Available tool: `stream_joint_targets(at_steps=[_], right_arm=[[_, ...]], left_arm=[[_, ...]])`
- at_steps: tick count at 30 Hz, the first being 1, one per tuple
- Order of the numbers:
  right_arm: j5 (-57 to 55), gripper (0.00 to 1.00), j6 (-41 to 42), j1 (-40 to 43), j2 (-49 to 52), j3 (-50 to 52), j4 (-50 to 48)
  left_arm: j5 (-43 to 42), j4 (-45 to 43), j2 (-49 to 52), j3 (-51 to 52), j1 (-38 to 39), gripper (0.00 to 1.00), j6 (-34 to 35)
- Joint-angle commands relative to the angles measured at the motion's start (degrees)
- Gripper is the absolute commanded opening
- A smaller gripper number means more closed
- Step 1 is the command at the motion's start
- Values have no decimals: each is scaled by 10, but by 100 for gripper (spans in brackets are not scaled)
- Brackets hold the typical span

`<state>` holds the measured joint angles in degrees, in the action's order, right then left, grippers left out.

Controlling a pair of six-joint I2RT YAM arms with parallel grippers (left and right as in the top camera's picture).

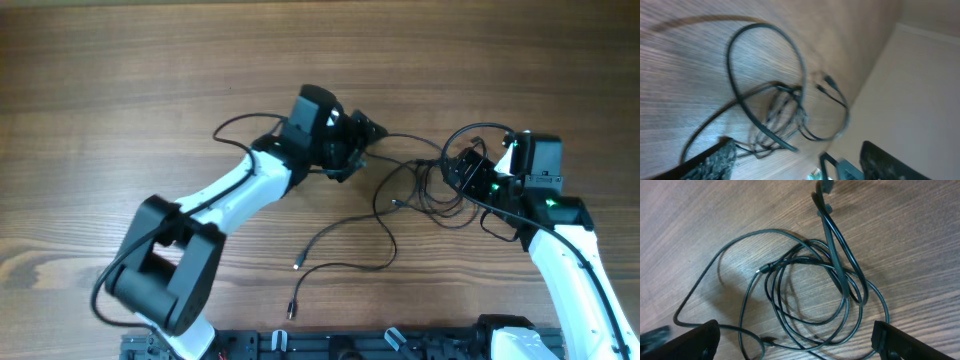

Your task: Untangle cables

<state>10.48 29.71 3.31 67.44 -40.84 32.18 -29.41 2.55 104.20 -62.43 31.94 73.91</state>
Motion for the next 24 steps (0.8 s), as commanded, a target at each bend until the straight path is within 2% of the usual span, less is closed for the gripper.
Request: stream_joint_targets(at_steps=[1, 8, 16, 17, 19, 21, 24], right_arm=[[-3, 100, 3, 1, 0, 1, 5], [-3, 100, 3, 1, 0, 1, 19], [8, 100, 5, 1, 0, 1, 21], [17, 100, 4, 1, 0, 1, 22], [35, 100, 3, 1, -2, 1, 26], [64, 100, 2, 1, -8, 1, 27], [126, 100, 2, 1, -42, 0, 35]], left_arm=[[43, -2, 29, -5, 9, 72, 31], [95, -3, 40, -5, 10, 55, 31], [162, -3, 57, -5, 54, 55, 38], [172, -3, 57, -5, 58, 50, 38], [197, -2, 59, -5, 62, 31, 37], [210, -2, 59, -5, 58, 5, 26], [183, -2, 49, -5, 41, 4, -20]])
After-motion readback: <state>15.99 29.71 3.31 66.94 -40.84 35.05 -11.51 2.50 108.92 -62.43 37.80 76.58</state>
